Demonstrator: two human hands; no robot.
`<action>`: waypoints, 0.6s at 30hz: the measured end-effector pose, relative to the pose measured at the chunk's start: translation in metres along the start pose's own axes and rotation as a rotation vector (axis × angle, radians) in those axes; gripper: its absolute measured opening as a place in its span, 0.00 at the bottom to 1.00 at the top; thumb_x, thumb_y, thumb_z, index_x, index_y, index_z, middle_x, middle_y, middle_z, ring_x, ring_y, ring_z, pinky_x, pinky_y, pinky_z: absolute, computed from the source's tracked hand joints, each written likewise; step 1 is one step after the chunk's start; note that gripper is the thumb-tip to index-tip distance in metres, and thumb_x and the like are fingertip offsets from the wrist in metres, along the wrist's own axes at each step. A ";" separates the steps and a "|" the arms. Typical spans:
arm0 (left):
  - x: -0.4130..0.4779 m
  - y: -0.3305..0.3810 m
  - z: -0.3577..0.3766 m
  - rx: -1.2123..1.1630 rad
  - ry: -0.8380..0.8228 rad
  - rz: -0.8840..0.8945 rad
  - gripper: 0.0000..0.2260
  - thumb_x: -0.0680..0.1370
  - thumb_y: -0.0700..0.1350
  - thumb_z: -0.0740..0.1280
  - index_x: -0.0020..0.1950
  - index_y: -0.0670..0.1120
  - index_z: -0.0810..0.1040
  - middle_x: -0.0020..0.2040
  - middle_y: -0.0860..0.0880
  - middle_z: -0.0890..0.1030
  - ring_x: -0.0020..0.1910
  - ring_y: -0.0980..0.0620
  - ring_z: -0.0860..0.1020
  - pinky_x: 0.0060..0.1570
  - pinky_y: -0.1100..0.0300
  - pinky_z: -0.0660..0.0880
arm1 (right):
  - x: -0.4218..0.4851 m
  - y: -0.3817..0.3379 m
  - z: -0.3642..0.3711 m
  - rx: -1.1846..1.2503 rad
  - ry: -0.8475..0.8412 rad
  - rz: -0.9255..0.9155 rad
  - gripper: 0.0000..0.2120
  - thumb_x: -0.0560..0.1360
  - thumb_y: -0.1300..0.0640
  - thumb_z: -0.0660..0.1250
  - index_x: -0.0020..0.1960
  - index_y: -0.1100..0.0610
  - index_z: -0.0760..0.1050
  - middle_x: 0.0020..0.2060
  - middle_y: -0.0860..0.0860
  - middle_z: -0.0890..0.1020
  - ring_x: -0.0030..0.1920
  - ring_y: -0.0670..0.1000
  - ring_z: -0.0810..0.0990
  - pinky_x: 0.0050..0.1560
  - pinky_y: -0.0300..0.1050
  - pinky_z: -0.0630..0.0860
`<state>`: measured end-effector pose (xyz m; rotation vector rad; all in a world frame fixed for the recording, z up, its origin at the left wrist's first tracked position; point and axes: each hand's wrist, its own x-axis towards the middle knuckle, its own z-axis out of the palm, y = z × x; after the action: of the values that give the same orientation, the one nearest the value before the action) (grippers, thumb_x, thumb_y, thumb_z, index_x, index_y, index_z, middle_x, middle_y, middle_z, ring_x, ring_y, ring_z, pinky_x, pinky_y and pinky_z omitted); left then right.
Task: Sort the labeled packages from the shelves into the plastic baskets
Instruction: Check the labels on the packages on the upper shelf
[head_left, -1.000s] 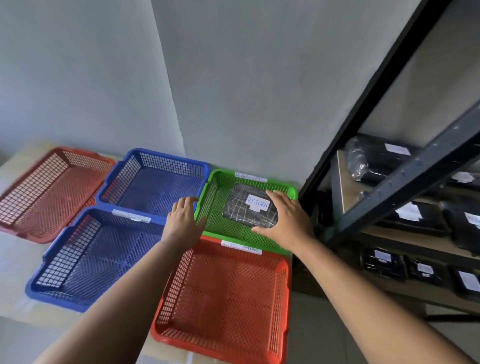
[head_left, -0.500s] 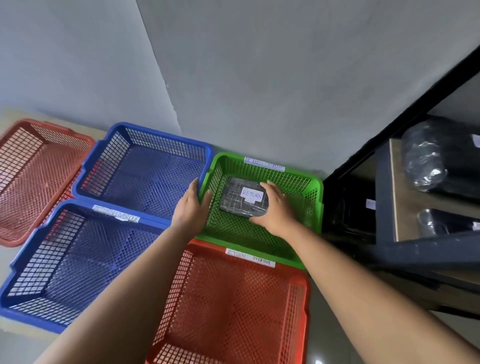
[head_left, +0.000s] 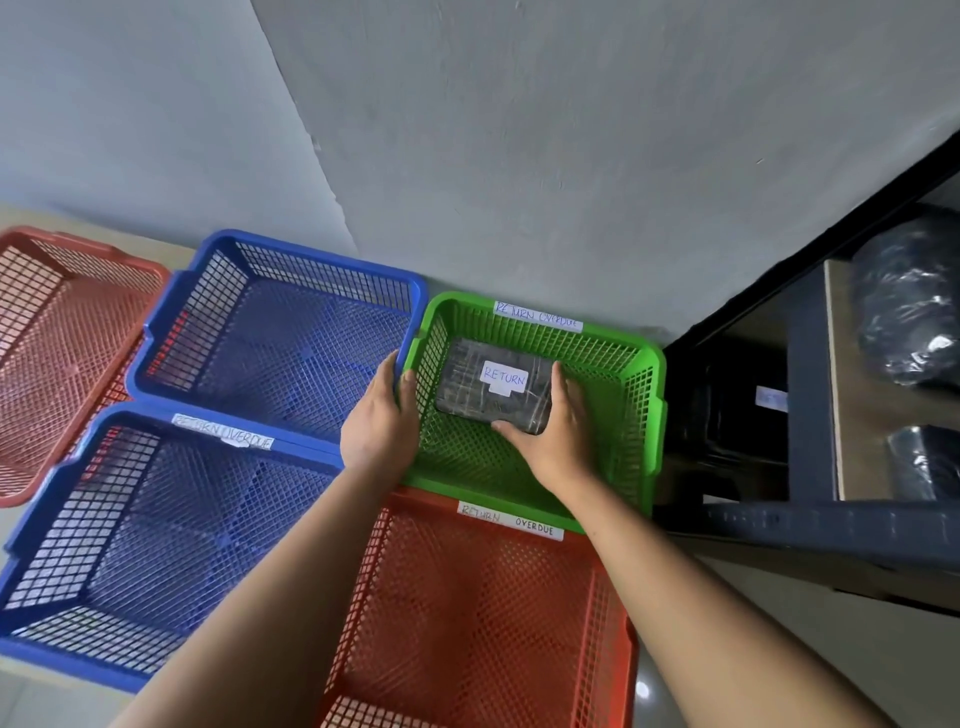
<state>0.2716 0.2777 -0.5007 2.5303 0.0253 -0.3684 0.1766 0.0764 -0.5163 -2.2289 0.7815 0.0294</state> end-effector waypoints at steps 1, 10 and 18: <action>0.000 0.000 -0.001 -0.004 0.002 0.004 0.25 0.87 0.63 0.51 0.82 0.55 0.65 0.74 0.47 0.79 0.68 0.40 0.79 0.62 0.45 0.74 | 0.003 -0.002 0.000 0.012 -0.003 -0.004 0.59 0.67 0.41 0.83 0.86 0.54 0.53 0.75 0.54 0.68 0.74 0.54 0.69 0.74 0.53 0.71; -0.004 -0.001 -0.002 0.015 0.034 0.037 0.24 0.87 0.63 0.52 0.81 0.57 0.65 0.71 0.48 0.81 0.65 0.39 0.81 0.60 0.46 0.75 | 0.029 -0.009 0.012 0.019 0.025 -0.046 0.57 0.66 0.42 0.84 0.85 0.55 0.57 0.71 0.54 0.67 0.70 0.53 0.71 0.71 0.44 0.70; -0.005 -0.002 -0.003 0.022 0.025 0.033 0.25 0.87 0.64 0.51 0.81 0.57 0.65 0.70 0.47 0.82 0.63 0.39 0.82 0.58 0.45 0.76 | 0.033 -0.010 0.012 0.007 -0.004 -0.037 0.57 0.69 0.38 0.81 0.86 0.54 0.53 0.74 0.53 0.64 0.73 0.52 0.68 0.74 0.44 0.67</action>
<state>0.2678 0.2812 -0.4976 2.5536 -0.0110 -0.3262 0.2116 0.0721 -0.5269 -2.2356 0.7370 0.0135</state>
